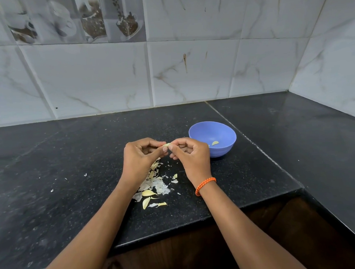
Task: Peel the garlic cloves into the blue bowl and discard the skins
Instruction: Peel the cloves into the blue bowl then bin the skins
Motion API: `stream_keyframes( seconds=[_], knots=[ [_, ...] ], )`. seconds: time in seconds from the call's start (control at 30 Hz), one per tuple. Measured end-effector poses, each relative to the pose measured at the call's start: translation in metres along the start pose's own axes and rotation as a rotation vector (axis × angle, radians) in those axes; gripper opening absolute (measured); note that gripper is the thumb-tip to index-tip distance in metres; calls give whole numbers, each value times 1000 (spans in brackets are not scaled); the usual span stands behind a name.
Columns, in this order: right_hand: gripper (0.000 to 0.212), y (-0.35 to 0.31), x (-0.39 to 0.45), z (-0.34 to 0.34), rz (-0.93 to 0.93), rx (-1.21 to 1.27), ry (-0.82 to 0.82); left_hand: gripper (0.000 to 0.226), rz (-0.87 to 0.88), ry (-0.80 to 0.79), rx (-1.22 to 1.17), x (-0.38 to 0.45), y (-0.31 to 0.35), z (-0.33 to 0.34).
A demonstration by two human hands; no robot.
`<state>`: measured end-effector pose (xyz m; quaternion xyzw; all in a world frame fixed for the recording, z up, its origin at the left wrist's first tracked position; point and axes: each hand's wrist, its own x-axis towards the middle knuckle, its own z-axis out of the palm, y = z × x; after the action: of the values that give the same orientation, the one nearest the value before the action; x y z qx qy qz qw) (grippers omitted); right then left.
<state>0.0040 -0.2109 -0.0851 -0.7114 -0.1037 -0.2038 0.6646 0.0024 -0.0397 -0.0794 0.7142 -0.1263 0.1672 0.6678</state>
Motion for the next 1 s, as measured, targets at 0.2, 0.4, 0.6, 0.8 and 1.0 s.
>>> stream_keyframes(
  seconds=[0.2,0.4,0.6,0.8,1.0],
  knots=[
    [7,0,0,0,56,60,-8,15,9,-14,10,-1,1,1],
    [4,0,-1,2,69,97,-39,12,47,-14,83,-2,0,2],
    [9,1,-3,6,59,54,-79,7,135,60,297,-1,-2,0],
    [19,5,0,7,-37,-85,-91,7,219,27,453,-2,-2,0],
    [2,10,1,6,-126,-357,-77,14,260,19,569,2,-5,-5]
  ],
)
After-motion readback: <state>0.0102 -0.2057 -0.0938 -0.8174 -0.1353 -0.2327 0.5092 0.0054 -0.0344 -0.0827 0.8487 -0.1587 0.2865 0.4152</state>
